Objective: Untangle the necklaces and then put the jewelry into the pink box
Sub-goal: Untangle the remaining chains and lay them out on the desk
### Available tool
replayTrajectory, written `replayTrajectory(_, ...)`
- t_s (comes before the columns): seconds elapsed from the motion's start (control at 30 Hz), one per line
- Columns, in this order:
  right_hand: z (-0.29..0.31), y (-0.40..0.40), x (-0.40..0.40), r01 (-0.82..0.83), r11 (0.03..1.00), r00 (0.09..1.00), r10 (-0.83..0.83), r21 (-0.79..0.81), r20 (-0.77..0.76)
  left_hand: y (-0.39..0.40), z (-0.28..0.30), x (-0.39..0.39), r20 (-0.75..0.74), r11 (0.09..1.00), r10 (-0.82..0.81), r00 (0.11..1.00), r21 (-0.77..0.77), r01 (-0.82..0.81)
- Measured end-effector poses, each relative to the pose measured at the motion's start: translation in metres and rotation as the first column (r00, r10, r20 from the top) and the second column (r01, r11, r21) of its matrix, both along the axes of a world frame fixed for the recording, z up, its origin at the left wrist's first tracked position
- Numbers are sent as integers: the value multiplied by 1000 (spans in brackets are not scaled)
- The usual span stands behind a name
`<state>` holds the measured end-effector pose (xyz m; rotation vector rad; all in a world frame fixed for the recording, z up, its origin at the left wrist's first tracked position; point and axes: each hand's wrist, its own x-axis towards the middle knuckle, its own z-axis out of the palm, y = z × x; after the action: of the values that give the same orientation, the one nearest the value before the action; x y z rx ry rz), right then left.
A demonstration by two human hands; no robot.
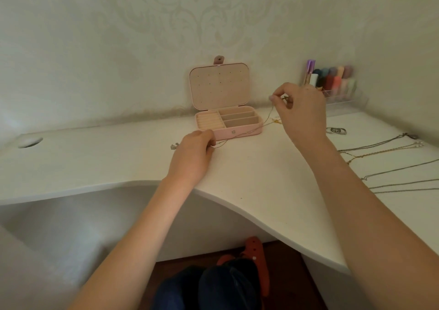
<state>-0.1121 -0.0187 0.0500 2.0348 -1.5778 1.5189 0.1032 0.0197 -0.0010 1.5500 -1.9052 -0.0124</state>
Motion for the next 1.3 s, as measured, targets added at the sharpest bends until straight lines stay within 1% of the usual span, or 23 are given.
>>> replayTrajectory(0.07, -2, 0, -1, 50, 999, 993, -49, 11, -108, 0, -1, 4, -4, 1000, 4, 1000, -7, -4)
replayTrajectory(0.13, -2, 0, -3, 96, 995, 983, -96, -10, -156, 0, -1, 7, -9, 999, 39, 999, -6, -39)
replayTrajectory(0.27, 1, -1, -17, 159, 987, 985, -161, -38, -65, -1, -1, 10, -66, 991, 131, 989, -34, -133)
replayTrajectory(0.37, 0, -1, -19, 148, 989, 988, -148, -18, -34, -2, -3, 11, -67, 976, 213, 975, -34, -216)
replayTrajectory(0.57, -1, -3, -21, 178, 984, 984, -178, 0, -2, -4, -4, 17, 13, 919, 395, 918, -13, -395)
replayTrajectory(0.67, 0, -3, -20, 105, 994, 994, -105, 10, 31, -1, -5, 15, 109, 897, 441, 891, -24, -441)
replayTrajectory(0.73, 0, -2, -15, 54, 998, 998, -54, 25, 30, 0, -4, 14, 132, 895, 446, 885, -50, -443)
replayTrajectory(0.77, 1, -1, -14, 37, 999, 999, -37, 29, 31, 0, -4, 15, 105, 907, 420, 902, -70, -414)
replayTrajectory(0.8, 1, -1, -12, 20, 999, 999, -21, 26, 36, 0, -3, 15, 54, 934, 352, 934, -88, -347)
replayTrajectory(0.87, 2, -1, -11, -8, 1000, 999, 8, 10, 51, 5, 1, 12, -57, 990, 108, 993, -81, -112)
replayTrajectory(0.9, 2, -1, -10, -16, 1000, 998, 16, 8, 53, 9, 3, 9, -86, 1000, -9, 996, -27, 7)
replayTrajectory(0.93, 3, -1, -10, -24, 1000, 998, 24, 9, 55, 13, 6, 6, -97, 995, -86, 992, 45, 91)
replayTrajectory(0.97, 2, -2, -9, -32, 999, 998, 32, 12, 55, 15, 7, 4, -92, 985, -124, 988, 106, 133)
replayTrajectory(1.0, 1, -2, -9, -39, 999, 998, 38, 14, 55, 15, 8, 3, -80, 981, -125, 989, 140, 135)
replayTrajectory(1.07, 0, -3, -9, -39, 999, 998, 38, 19, 49, 15, 6, 5, -44, 988, -44, 998, 145, 50)
replayTrajectory(1.13, -1, -4, -12, -29, 999, 998, 28, 14, 50, 13, 3, 8, -36, 990, 104, 994, 102, -100)
replayTrajectory(1.23, -2, -6, -13, -32, 999, 998, 31, 11, 46, 12, 1, 13, -85, 955, 297, 951, 42, -294)
replayTrajectory(1.3, -3, -6, -12, -30, 999, 999, 29, 16, 21, 12, 0, 13, -74, 933, 360, 930, 53, -356)
